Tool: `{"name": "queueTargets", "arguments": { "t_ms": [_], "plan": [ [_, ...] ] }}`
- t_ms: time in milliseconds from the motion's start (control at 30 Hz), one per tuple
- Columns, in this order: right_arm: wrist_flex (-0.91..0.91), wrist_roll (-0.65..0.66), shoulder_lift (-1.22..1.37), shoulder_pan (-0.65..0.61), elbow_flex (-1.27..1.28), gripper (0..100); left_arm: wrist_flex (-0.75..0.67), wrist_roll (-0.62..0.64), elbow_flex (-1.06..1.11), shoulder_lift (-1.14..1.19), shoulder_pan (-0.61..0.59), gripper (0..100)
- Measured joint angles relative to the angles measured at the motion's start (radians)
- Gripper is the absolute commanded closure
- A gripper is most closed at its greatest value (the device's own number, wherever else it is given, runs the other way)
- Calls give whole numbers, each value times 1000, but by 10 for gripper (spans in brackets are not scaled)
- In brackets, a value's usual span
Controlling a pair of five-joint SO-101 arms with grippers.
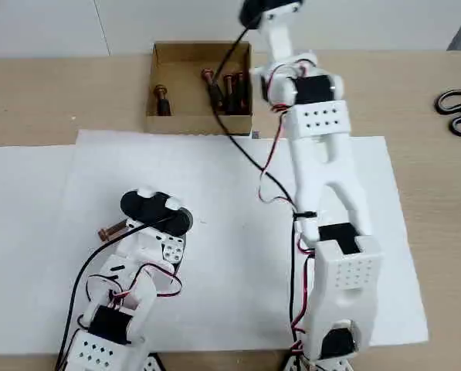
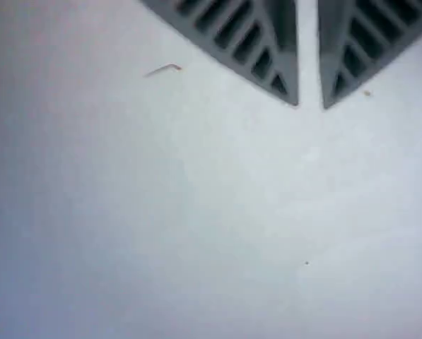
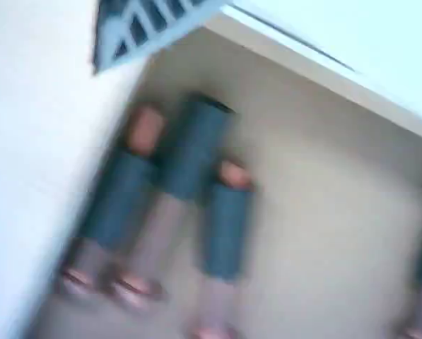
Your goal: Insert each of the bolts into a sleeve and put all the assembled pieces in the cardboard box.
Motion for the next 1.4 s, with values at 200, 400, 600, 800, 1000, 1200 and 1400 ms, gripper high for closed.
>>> {"name": "queueTargets", "arguments": {
  "t_ms": [200, 400, 600, 800, 1000, 1200, 1400],
  "plan": [
    [94, -17, -44, 41, 0, 775, 0, 0, 0, 0, 0, 992],
    [255, -110, -160, 37, -2, 775, 0, 0, 0, 0, 0, 992],
    [338, -149, -193, 28, -11, 775, 0, -2, 0, 0, 0, 992],
    [339, -152, -175, 35, -11, 775, 0, -2, 0, 0, 0, 992],
    [400, -155, -141, 69, -11, 775, 0, -2, 0, 0, 0, 992],
    [483, -189, -135, 71, -11, 775, 0, -2, 0, 0, 0, 992],
    [532, -222, -135, 9, -11, 775, 0, -2, 0, 0, 0, 992]
  ]
}}
